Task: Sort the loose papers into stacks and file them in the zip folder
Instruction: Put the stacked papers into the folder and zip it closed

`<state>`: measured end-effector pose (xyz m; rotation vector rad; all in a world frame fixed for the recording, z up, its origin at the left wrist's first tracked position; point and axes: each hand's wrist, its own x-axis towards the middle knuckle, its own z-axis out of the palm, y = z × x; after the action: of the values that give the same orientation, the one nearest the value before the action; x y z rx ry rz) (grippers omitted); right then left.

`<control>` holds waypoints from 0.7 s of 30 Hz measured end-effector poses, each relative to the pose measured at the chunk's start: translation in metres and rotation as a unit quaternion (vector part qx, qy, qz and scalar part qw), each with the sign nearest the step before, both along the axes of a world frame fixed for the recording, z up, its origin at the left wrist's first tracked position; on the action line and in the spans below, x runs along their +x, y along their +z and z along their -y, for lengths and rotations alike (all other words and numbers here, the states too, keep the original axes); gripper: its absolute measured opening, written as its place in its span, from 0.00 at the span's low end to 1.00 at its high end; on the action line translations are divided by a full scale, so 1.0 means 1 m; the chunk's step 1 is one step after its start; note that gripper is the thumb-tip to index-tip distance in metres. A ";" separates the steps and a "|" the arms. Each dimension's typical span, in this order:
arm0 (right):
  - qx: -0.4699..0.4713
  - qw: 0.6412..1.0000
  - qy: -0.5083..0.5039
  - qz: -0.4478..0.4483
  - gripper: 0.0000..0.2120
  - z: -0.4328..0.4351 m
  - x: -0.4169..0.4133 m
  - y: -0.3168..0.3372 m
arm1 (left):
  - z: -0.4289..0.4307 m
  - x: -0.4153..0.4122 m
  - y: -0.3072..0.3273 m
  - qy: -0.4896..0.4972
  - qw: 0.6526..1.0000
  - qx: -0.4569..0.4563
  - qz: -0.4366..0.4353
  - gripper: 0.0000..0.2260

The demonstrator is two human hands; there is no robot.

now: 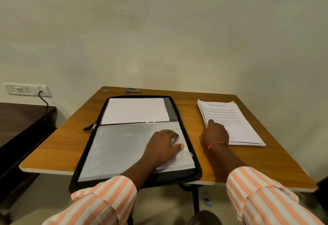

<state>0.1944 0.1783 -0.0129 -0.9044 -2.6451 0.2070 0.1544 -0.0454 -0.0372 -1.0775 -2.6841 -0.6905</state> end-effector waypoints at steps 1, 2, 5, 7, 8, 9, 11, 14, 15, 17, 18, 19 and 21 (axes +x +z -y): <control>-0.004 1.000 0.001 -0.010 0.14 0.001 0.002 0.001 | 0.000 0.000 0.000 -0.001 1.000 -0.001 -0.001 0.27; -0.008 1.000 0.003 -0.020 0.14 0.001 0.004 0.002 | 0.000 0.002 0.000 -0.002 1.000 0.000 -0.001 0.26; -0.017 0.999 0.004 -0.046 0.13 0.005 0.008 0.004 | 0.000 0.003 0.000 0.001 1.000 0.003 -0.002 0.25; -0.017 0.998 0.002 -0.055 0.14 0.006 0.010 0.005 | 0.000 0.004 0.002 0.003 1.000 0.002 0.001 0.25; -0.017 0.998 0.000 -0.057 0.14 0.006 0.012 0.006 | -0.001 0.004 0.002 0.003 1.000 0.001 0.001 0.25; -0.018 0.998 -0.001 -0.058 0.15 0.008 0.013 0.007 | -0.001 0.004 0.002 0.002 1.000 0.000 0.000 0.25; -0.018 0.998 0.005 -0.061 0.16 0.014 0.017 0.008 | 0.000 0.004 0.001 0.004 1.000 -0.004 0.001 0.25; -0.005 0.997 0.039 -0.072 0.15 0.028 0.024 0.003 | 0.000 0.004 0.001 0.011 1.000 -0.007 0.006 0.25; 0.003 0.996 0.055 -0.075 0.14 0.032 0.027 0.002 | -0.001 0.005 0.001 0.012 1.000 -0.008 0.010 0.26; 0.018 0.993 0.087 -0.079 0.12 0.039 0.031 -0.001 | -0.002 0.004 0.002 0.013 1.000 -0.009 0.014 0.26; 0.022 0.992 0.103 -0.076 0.11 0.041 0.032 -0.002 | -0.002 0.005 0.002 0.014 1.000 -0.008 0.017 0.26; 0.025 0.990 0.116 -0.072 0.10 0.041 0.033 -0.002 | -0.002 0.005 0.002 0.015 1.000 -0.009 0.022 0.26; 0.028 0.990 0.122 -0.071 0.10 0.038 0.036 0.000 | -0.004 0.005 0.005 0.019 0.999 -0.010 0.029 0.25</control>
<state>0.2304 0.1403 -0.0130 -0.5255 -2.6079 0.2462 0.1597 -0.0411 -0.0326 -1.0236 -2.7588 -0.6988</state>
